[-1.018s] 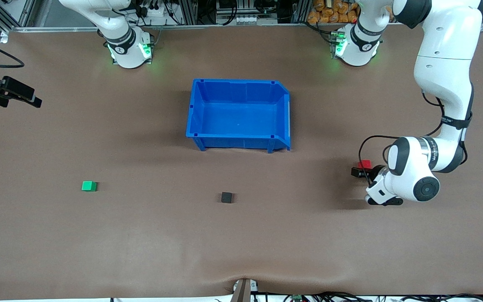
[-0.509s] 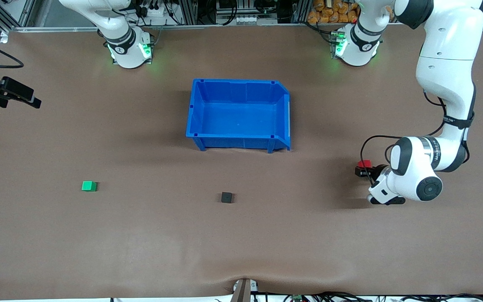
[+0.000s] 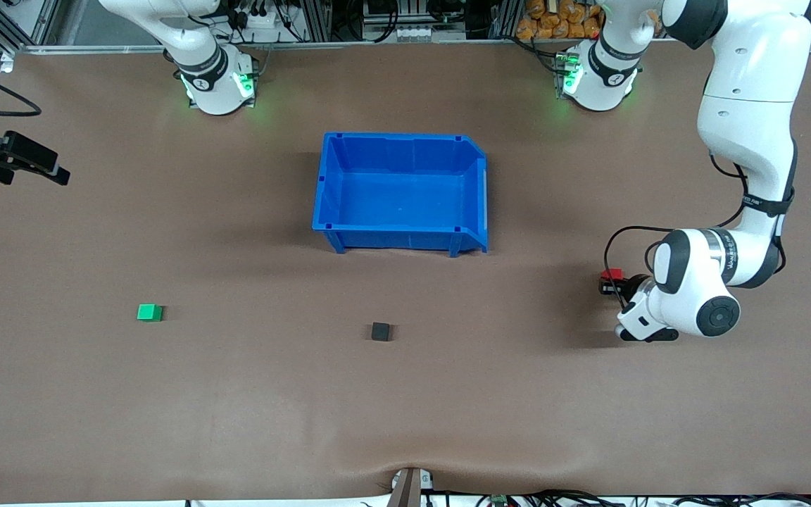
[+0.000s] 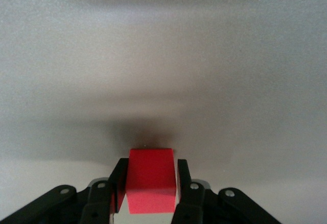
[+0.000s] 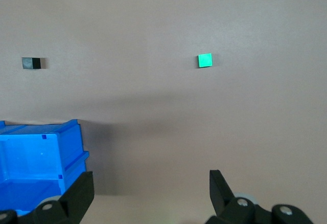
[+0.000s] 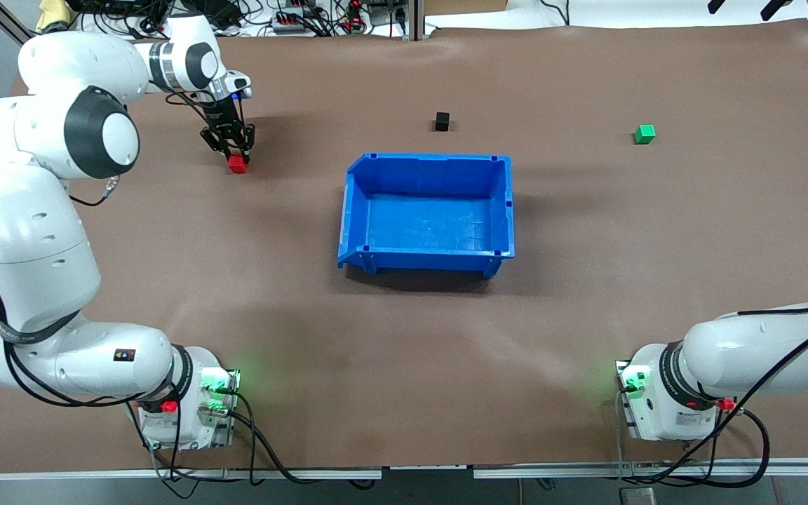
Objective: Attach green and red cubes to black cube
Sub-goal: 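Close the left gripper on the red cube, then lift the red cube with the left gripper while the right gripper reaches the green cube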
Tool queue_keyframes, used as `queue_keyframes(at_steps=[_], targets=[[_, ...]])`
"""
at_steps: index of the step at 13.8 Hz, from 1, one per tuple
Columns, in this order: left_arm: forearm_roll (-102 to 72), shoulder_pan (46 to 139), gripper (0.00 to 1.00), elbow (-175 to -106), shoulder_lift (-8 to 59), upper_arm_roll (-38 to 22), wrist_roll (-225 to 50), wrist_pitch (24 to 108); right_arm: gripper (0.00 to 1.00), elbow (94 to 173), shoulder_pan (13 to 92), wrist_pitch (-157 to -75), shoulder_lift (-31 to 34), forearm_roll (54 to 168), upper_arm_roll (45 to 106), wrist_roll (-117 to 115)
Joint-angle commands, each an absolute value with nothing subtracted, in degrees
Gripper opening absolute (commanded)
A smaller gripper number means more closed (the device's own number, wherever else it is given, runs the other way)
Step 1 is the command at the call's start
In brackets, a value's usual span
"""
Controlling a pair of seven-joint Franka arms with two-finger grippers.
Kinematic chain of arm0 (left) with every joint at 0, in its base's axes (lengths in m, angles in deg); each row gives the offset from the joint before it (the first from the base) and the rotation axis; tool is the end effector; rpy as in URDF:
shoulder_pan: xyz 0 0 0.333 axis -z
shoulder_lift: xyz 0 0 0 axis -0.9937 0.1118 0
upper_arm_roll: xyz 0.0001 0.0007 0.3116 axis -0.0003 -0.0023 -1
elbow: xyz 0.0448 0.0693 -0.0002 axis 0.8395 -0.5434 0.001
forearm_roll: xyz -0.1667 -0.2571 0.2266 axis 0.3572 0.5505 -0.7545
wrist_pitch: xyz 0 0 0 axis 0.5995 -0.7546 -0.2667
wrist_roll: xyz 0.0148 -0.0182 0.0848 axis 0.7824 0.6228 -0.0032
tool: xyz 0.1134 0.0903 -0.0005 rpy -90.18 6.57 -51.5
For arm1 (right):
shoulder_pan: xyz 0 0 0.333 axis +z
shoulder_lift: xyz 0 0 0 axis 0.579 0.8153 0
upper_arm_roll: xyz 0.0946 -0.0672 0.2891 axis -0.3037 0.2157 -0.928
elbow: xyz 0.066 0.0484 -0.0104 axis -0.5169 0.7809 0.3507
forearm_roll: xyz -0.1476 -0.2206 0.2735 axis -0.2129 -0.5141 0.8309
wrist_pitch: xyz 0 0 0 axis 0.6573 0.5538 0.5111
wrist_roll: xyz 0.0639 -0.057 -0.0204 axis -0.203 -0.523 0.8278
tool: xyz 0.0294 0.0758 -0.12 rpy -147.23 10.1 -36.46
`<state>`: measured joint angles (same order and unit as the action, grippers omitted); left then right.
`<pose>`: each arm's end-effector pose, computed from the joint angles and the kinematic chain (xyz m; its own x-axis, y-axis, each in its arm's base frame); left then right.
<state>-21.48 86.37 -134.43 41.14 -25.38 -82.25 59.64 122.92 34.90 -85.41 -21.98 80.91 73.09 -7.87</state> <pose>0.6115 -0.0459 0.1426 0.9155 -0.0270 -0.4014 -0.0133 -0.9992 0.0368 0.5306 -0.0128 0.5941 0.9955 -0.0765 -0.0552 -0.0824 -0.9900 -0.1149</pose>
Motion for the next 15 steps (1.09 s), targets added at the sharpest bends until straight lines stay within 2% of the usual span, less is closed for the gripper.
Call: queue_keyframes(at_steps=[1,3,9,13,15], targets=[[-21.08,86.31,0.25,-135.53,39.95,-25.53,-81.63,60.20,1.00,122.81,34.94,-85.69,-21.52,81.43,73.18,-7.62],[-20.99,86.31,0.16,-135.27,39.86,-25.44,-81.89,60.02,1.00,122.72,35.12,-85.60,-21.61,81.43,73.18,-7.62],[-16.78,86.74,0.11,-132.90,40.03,-25.53,-84.17,60.02,1.00,122.72,35.21,-85.60,-21.52,81.08,73.01,-7.53],[-16.42,87.71,0.10,-129.74,40.29,-25.35,-97.86,60.02,1.00,122.99,35.03,-85.07,-21.43,80.72,73.01,-7.45],[-13.80,88.94,0.00,-129.29,40.30,-25.35,-102.79,60.02,1.00,123.08,35.20,-85.51,-20.74,80.99,73.01,-7.45]])
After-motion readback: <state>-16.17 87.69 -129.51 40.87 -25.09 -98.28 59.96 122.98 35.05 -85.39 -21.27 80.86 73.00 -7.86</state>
